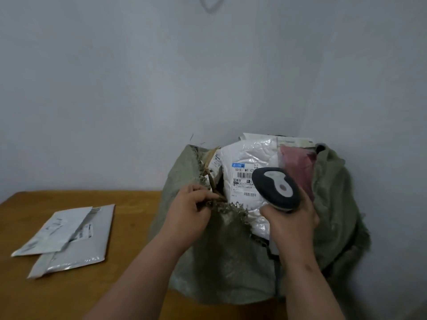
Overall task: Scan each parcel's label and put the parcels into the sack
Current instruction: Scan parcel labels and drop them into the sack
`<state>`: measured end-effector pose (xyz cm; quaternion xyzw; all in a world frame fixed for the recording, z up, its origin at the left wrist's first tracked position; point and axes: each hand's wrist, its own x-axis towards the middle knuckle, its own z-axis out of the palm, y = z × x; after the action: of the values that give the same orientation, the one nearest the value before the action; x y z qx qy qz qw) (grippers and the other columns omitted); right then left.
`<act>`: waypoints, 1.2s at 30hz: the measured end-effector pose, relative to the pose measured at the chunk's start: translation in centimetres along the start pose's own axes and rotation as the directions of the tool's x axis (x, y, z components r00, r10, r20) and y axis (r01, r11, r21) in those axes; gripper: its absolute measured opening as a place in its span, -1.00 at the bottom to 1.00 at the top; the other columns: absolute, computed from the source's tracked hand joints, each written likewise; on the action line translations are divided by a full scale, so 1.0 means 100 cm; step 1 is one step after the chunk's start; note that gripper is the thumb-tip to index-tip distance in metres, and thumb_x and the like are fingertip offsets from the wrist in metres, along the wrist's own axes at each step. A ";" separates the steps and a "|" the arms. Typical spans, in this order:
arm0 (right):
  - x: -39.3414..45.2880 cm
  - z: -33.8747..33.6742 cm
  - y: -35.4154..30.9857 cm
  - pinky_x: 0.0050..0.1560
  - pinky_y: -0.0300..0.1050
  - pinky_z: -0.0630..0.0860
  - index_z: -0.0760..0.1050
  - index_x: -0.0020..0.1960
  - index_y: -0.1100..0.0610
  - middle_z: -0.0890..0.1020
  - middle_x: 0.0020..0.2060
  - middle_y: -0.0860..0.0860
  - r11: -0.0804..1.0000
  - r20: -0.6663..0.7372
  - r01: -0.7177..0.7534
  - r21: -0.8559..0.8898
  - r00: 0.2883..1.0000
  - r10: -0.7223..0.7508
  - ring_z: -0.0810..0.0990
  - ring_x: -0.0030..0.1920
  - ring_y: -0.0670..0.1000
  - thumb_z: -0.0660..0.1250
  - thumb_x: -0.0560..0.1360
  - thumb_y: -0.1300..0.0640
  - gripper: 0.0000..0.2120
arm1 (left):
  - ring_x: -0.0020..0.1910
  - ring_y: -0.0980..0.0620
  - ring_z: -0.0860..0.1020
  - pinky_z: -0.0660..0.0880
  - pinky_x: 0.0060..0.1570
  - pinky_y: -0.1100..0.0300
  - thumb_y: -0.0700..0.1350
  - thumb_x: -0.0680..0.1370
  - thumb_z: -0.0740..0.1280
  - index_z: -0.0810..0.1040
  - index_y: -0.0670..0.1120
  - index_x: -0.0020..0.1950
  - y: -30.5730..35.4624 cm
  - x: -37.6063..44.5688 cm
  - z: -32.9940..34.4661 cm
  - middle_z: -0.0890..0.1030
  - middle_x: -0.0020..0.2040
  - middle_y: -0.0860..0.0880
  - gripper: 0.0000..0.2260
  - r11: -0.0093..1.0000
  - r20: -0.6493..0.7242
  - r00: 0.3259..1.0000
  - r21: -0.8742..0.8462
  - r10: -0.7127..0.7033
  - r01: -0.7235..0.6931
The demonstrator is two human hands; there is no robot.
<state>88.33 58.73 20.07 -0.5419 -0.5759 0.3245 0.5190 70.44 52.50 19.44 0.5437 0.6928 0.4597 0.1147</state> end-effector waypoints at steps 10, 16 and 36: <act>-0.050 -0.002 -0.047 -0.27 -0.09 0.48 0.65 -0.17 -0.06 0.66 -0.39 -0.09 0.989 0.228 -0.044 0.141 0.974 0.010 0.58 -0.31 -0.10 0.52 0.33 0.22 -0.80 | -0.09 0.31 0.48 0.40 -0.22 0.51 -0.34 0.55 0.29 0.61 0.18 -0.08 -0.025 -0.031 -0.044 0.42 0.13 0.18 -0.63 0.977 -0.172 0.985 -0.214 -0.028 -0.010; -0.138 0.087 -0.055 -0.16 -0.01 0.50 0.64 -0.17 0.05 0.66 -0.33 -0.02 0.972 0.549 -0.229 0.042 0.818 0.170 0.62 -0.16 0.06 0.54 0.37 0.19 -0.89 | -0.24 0.17 0.51 0.43 -0.40 0.42 -0.28 0.56 0.30 0.55 0.28 -0.04 -0.101 -0.078 -0.127 0.49 0.08 0.11 -0.61 0.942 -0.240 0.938 -0.284 -0.249 0.177; -0.242 0.377 -0.017 0.02 0.07 0.54 0.58 -0.09 0.06 0.65 -0.21 0.06 0.903 0.778 -0.387 -0.188 0.502 0.377 0.64 -0.11 0.07 0.54 0.43 0.06 -0.84 | 0.08 0.00 0.56 0.50 0.02 0.12 -0.16 0.61 0.31 0.58 0.03 0.19 -0.360 -0.131 -0.268 0.59 0.12 -0.01 -0.81 0.546 -0.183 0.527 -0.460 -0.830 0.700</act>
<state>48.99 42.27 6.21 -0.4484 -0.6102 0.6414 0.1235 34.52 27.99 2.31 0.0492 0.7817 0.5647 0.2602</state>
